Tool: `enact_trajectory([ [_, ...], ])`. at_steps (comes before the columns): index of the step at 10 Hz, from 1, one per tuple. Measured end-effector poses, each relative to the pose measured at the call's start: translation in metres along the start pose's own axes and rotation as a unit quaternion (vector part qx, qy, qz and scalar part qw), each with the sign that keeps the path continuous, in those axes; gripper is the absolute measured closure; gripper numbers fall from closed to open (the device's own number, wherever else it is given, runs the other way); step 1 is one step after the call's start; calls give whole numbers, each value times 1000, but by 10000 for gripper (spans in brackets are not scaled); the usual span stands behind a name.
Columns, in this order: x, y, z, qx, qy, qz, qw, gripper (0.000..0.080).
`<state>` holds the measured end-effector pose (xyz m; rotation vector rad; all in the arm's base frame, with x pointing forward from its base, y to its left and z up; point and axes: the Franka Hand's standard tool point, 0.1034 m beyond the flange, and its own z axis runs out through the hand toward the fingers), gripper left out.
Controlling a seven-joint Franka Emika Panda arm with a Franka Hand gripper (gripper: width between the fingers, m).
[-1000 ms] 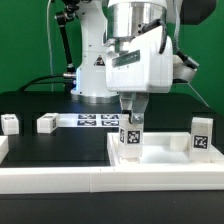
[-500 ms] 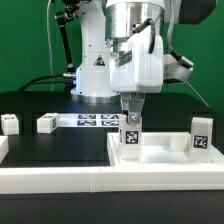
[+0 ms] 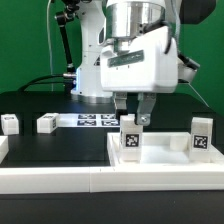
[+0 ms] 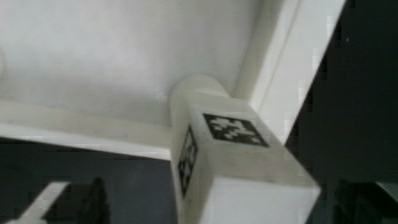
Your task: Assemble square table
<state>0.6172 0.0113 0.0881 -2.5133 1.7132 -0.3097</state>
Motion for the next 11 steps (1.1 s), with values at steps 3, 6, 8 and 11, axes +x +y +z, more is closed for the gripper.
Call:
enact_trajectory([
  [3,0,0,0,1,0,-109,994,154],
  [6,0,0,1,0,0,-226,974,151],
  [8,0,0,0,0,0,-296,955,151],
  [11,1,3,1,-8,-11,-295,956,151],
])
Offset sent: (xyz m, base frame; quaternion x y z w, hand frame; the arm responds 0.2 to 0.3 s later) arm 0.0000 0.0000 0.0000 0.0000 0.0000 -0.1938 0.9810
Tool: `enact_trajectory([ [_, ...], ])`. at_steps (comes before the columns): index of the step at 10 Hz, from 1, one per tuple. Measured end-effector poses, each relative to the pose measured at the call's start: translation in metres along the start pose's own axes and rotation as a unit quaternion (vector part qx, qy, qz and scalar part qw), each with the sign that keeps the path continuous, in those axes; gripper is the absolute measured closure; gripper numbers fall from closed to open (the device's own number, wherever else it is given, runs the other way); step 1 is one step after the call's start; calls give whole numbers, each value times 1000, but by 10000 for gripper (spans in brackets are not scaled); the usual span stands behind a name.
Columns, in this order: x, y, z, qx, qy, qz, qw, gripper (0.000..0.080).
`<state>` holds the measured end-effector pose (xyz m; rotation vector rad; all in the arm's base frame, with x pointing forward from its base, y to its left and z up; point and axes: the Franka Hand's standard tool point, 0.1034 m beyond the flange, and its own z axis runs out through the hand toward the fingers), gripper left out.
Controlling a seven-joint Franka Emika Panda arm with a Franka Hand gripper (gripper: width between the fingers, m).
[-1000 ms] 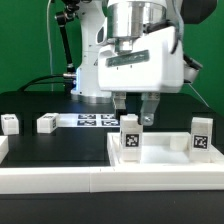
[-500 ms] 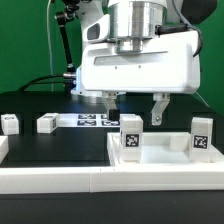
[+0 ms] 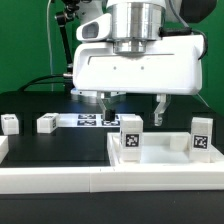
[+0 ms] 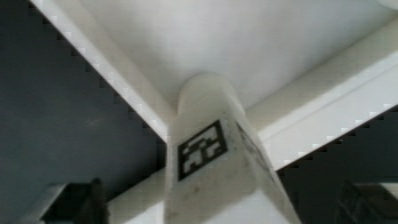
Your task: Assemble square table
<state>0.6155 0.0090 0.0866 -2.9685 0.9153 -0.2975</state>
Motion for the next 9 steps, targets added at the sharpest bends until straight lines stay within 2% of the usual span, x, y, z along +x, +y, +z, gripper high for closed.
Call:
enact_trajectory([
  [1,1,0,0,0,1,1,1000,151],
  [2,-2,5,1,-6,-22,-6,1000,151],
  [4,-2,15,-3,-20,-99,-1,995,151],
  [5,6,10,-4,-14,-82,4,997,151],
  [7,1,3,-3,-12,-81,6,997,151],
  [9,2,4,-3,-12,-80,7,997,151],
])
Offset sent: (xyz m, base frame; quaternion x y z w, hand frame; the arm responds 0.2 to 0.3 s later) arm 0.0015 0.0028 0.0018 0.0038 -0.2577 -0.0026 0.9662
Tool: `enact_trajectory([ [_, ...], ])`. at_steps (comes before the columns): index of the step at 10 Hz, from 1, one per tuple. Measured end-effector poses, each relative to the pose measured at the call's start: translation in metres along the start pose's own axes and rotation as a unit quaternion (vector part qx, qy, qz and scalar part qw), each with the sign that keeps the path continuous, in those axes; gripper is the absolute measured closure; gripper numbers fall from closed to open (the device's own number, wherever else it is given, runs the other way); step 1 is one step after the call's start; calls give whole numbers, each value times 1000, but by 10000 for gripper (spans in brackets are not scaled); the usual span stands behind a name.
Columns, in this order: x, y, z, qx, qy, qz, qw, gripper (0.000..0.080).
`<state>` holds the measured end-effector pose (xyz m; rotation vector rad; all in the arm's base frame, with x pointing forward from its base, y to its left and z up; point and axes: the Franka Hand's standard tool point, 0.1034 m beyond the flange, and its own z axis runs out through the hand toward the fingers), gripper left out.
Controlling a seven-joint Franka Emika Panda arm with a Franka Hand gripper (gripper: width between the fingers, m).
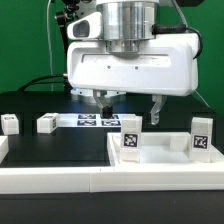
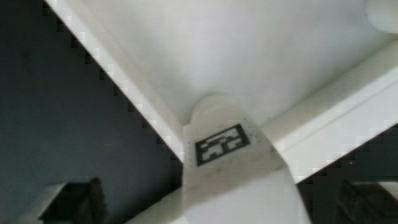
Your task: Assemble square table
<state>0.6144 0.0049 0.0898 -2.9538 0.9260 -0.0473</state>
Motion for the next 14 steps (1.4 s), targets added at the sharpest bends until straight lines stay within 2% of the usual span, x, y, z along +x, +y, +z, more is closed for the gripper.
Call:
enact_trajectory([
  [3,-4,-7,1,-1,2,-51,999,151],
  [6,-2,-4,3,-2,2,-116,993,151],
  [12,0,-2,3,-2,1,-112,994,151],
  [13,1,0,3,-2,1,-110,994,258],
  [14,1,0,3,-2,1,-110,994,418],
])
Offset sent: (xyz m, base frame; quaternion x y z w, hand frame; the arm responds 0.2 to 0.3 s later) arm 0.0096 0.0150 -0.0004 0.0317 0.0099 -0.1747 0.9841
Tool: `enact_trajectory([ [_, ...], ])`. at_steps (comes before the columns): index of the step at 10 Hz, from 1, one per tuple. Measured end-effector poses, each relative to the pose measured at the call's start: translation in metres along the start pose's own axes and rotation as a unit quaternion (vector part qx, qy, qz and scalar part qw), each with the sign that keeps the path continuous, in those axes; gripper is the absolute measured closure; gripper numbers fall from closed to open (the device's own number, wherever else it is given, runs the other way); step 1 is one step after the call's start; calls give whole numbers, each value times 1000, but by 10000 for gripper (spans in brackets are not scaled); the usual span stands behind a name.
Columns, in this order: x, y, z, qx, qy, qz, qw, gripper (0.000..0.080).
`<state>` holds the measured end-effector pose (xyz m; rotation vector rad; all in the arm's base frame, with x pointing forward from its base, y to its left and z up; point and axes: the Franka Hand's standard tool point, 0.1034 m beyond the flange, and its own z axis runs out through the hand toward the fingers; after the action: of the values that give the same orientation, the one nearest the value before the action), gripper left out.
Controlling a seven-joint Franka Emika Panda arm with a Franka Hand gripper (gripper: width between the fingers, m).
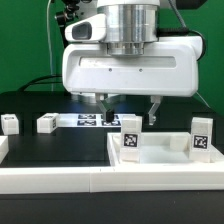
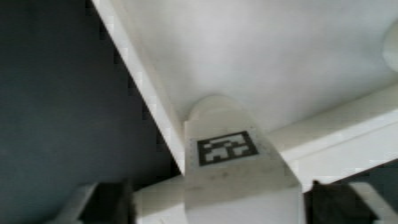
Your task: Assemble square table
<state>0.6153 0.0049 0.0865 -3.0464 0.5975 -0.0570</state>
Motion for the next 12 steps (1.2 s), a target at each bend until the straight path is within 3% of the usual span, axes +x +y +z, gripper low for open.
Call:
enact_trajectory([
  [1,0,0,0,0,0,0,1000,418],
  [2,0,0,0,0,0,2,1000,511],
  [8,0,-1,0,0,0,141,990,511],
  [12,0,-2,0,6,3,352,936,509],
])
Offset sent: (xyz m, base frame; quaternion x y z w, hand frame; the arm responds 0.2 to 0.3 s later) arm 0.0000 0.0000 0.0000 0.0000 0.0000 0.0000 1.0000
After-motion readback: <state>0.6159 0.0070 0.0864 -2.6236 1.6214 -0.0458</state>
